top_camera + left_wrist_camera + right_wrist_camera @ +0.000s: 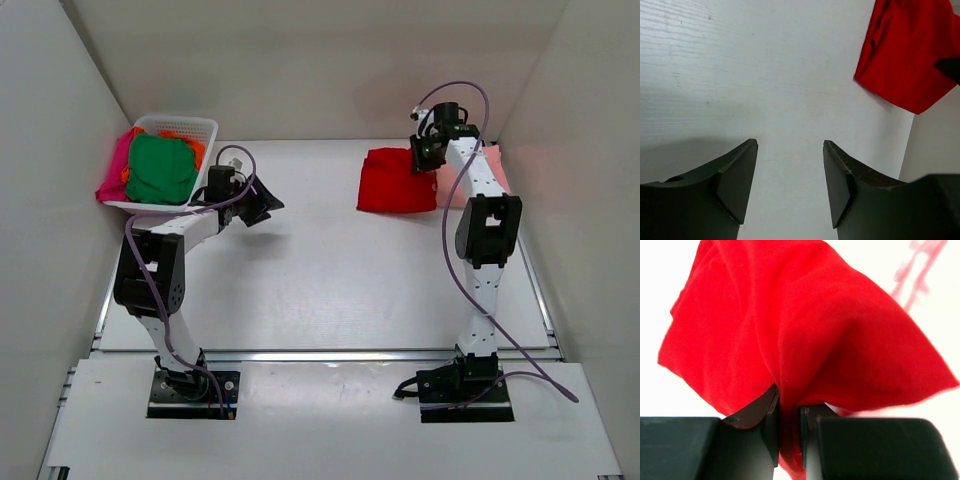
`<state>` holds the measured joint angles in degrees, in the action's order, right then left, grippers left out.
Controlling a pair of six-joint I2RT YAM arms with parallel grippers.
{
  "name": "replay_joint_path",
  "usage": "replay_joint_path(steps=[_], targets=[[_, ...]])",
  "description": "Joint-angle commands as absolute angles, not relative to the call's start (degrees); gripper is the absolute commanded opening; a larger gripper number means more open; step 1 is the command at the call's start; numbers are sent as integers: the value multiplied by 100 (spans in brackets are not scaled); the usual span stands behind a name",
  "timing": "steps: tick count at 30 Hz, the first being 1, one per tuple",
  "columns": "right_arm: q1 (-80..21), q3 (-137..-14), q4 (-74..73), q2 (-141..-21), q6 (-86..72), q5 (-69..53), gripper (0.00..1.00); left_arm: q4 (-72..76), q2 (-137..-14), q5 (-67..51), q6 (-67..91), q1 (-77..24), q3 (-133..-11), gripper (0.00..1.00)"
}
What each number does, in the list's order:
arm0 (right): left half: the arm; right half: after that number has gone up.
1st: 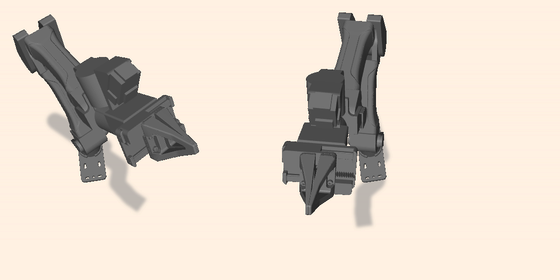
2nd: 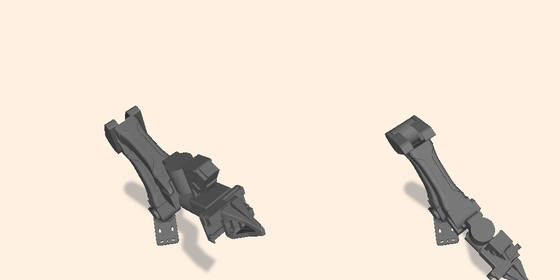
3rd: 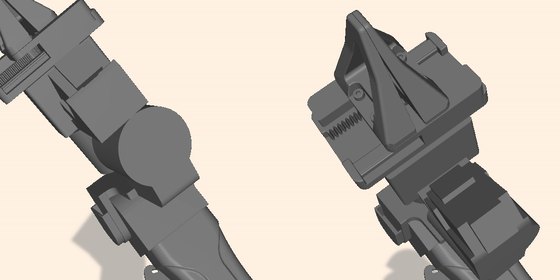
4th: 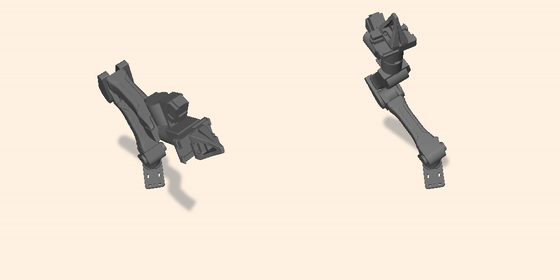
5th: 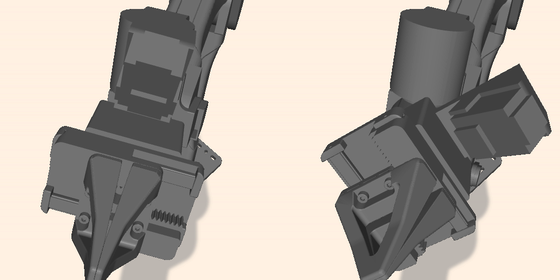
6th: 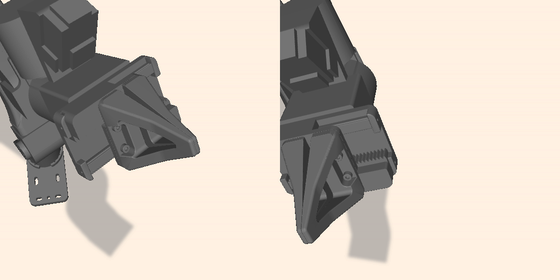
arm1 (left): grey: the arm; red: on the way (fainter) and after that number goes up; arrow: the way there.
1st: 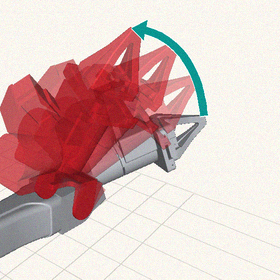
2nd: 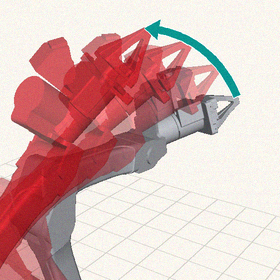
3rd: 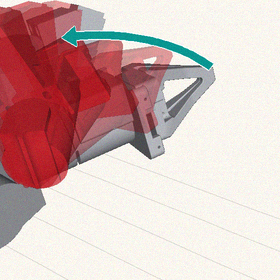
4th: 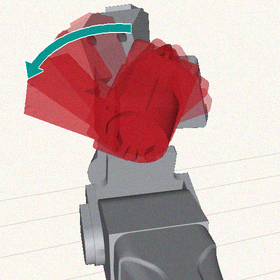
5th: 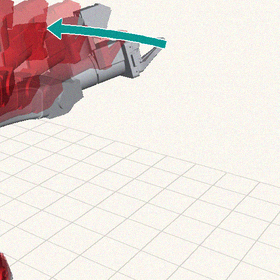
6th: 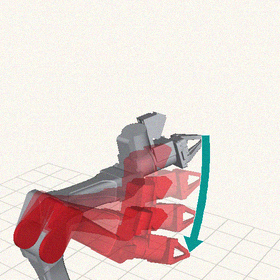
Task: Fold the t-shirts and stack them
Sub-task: Put the neatly folded tshirt into the corner of the board with the right arm
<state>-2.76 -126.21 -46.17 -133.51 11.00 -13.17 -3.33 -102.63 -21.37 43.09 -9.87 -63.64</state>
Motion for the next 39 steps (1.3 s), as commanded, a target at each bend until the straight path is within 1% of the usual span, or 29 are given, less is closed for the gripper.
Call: replay_joint_path(steps=[1, 6, 8, 9, 12, 17, 18, 19, 27, 33, 36, 39], targets=[[-124, -13174, -4579, -13025, 1617, -1002, 0, -158, -9967, -2206, 4316, -1019, -6363, 66], [130, -13350, -4544, -12754, 1889, -774, 0, -211, -9993, -2285, 4298, -1002, -6381, 66], [307, -13315, -4535, -12657, 1855, -965, 0, -158, -9967, -2241, 4298, -1011, -6328, 65], [412, -13281, -4526, -12552, 1820, -1054, 0, -141, -9984, -2250, 4324, -1019, -6311, 66], [597, -13167, -4492, -12358, 1889, -1037, 0, -132, -10037, -2276, 4333, -1055, -6284, 66], [975, -13227, -4517, -12366, 1960, -1055, 0, -219, -10046, -2303, 4228, -1055, -6320, 65], [976, -13245, -4509, -12392, 1951, -1089, 0, -202, -10072, -2268, 4262, -1063, -6302, 66], [1080, -13219, -4474, -12427, 1951, -1099, 0, -202, -10064, -2276, 4210, -1055, -6310, 65], [1468, -13262, -4105, -12936, 1969, -1134, 0, -167, -10055, -2259, 4245, -1037, -6266, 66], [1459, -13640, -3754, -13631, 2118, -686, 0, -149, -10099, -2259, 4254, -1072, -6170, 65], [1468, -13623, -3508, -13869, 2109, -510, 0, -149, -10107, -2294, 4262, -1072, -6117, 66], [1477, -13588, -3192, -13983, 2101, -212, 7, -158, -10108, -2215, 4228, -1090, -6082, 66]])
